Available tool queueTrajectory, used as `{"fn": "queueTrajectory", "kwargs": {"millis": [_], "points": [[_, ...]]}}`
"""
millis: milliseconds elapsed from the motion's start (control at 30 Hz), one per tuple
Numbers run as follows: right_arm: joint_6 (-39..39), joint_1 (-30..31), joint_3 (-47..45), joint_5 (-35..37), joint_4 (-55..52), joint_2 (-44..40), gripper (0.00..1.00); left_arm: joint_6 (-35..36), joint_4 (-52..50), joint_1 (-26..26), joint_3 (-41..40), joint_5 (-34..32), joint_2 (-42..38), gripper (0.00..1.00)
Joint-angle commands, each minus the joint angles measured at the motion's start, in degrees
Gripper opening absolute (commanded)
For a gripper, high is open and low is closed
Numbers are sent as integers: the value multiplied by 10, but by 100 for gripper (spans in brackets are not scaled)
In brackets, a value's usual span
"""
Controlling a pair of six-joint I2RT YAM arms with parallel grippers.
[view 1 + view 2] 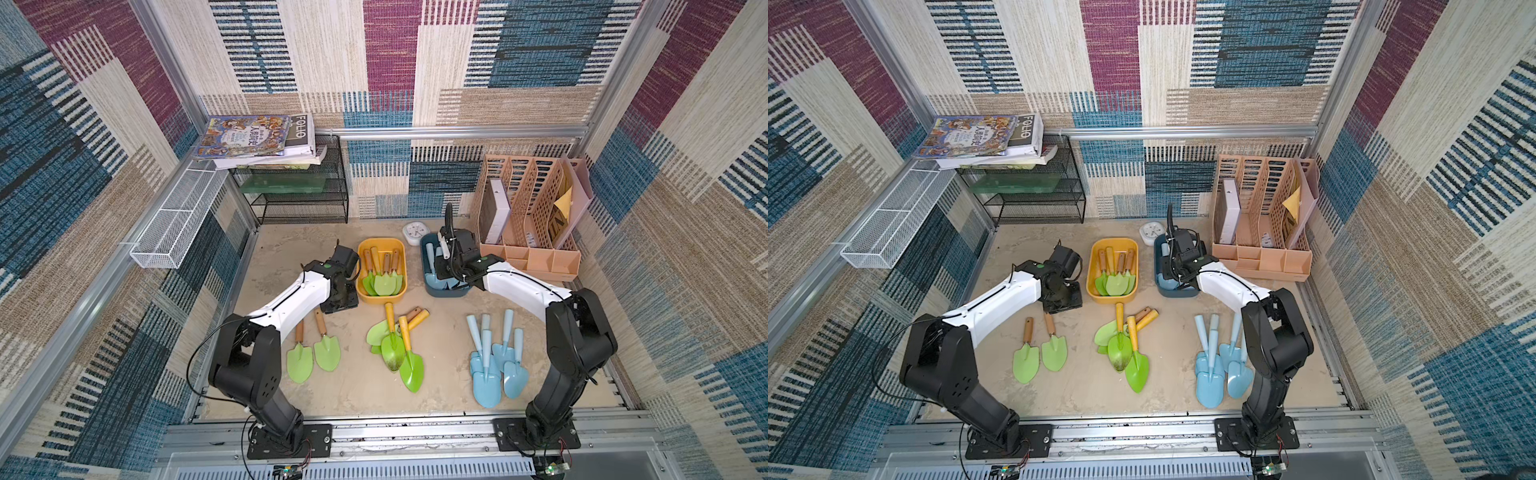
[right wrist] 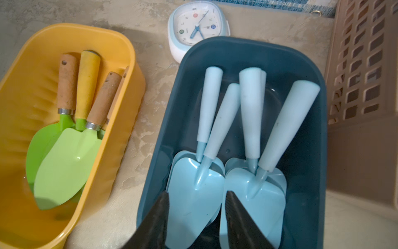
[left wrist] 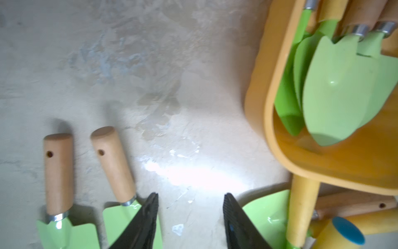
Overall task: Sort the small shovels by color and place them into the storage box
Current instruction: Pick up the shovel from the center of the board.
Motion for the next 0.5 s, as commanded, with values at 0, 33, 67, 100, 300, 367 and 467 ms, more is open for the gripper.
{"fn": "queueTrajectory", "kwargs": {"millis": [0,33,67,100,300,367,467], "points": [[16,18,-15,5,17,-7,46,-15,-17,9,-36,-42,-37,51],[18,23,-19,4,17,-7,46,-19,-16,14,-47,-42,-46,51],[21,27,-22,4,18,-7,46,-24,-12,23,-60,-36,-52,51],[23,32,-26,2,19,-7,46,-31,-9,34,-71,-24,-55,51],[28,48,-29,0,21,-2,46,-44,29,88,-109,49,-33,51],[28,50,-28,2,21,-3,46,-40,32,90,-108,50,-22,51],[28,51,-33,3,22,-7,46,-36,30,93,-102,43,-9,51]]}}
